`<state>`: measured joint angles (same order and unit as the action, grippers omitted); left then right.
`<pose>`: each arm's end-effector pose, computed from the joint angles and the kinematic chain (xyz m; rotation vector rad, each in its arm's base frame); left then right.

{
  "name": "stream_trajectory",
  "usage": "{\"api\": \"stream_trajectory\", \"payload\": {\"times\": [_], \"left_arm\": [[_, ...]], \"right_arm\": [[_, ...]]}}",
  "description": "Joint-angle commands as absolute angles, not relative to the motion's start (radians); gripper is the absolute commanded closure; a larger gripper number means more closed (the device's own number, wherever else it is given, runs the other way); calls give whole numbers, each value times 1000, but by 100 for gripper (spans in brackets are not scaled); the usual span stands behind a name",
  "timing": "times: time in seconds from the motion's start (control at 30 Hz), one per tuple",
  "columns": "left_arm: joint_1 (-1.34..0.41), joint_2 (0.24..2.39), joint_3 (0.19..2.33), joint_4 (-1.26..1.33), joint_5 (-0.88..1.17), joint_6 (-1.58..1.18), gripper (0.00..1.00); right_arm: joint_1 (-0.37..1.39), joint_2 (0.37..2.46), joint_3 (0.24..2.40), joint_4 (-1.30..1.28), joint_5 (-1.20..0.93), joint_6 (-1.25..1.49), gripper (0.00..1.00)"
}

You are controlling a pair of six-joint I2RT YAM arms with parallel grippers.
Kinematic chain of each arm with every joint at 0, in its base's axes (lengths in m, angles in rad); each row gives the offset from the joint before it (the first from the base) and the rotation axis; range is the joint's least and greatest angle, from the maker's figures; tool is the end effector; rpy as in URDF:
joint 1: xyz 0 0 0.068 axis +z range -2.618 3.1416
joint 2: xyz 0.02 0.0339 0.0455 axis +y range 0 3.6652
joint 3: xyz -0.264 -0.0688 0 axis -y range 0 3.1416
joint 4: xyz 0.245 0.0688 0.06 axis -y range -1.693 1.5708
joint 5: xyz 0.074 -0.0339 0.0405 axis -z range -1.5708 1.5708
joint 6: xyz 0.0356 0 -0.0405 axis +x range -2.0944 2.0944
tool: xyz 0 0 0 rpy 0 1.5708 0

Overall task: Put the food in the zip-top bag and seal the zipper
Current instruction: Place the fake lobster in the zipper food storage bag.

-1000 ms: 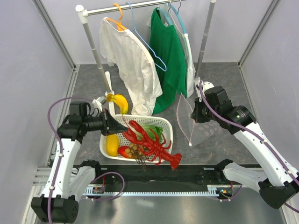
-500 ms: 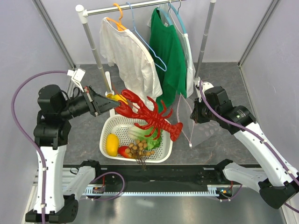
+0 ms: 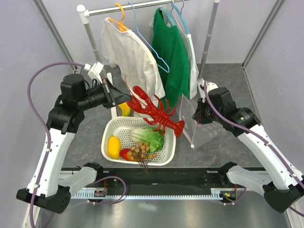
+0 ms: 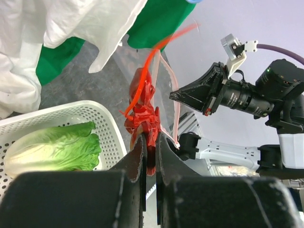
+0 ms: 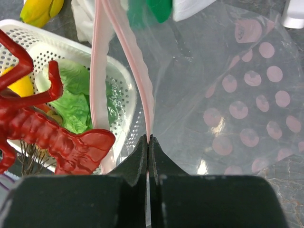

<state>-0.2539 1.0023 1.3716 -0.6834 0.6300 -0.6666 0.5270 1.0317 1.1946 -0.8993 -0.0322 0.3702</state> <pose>0.1713 -0.0661 0.4486 0.0525 2.0089 -1.2020 0.1703 0.1004 0.3654 -0.2015 2.3494 0.4875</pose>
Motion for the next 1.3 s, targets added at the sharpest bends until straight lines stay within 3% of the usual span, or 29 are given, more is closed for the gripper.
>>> {"api": "stream_trajectory", "payload": {"times": [0.0, 0.47, 0.73, 1.27], "left_arm": [[-328, 1002, 1448, -630, 509, -699, 98], [-633, 1118, 1560, -603, 230, -635, 98], [-851, 1221, 1666, -600, -30, -499, 98], [-908, 1403, 1900, -580, -98, -524, 98]], "right_arm": [[526, 1034, 1206, -861, 49, 414, 100], [525, 1009, 1164, -870, 124, 505, 100], [508, 985, 1175, -890, 109, 520, 100], [433, 973, 1252, -923, -44, 584, 100]]}}
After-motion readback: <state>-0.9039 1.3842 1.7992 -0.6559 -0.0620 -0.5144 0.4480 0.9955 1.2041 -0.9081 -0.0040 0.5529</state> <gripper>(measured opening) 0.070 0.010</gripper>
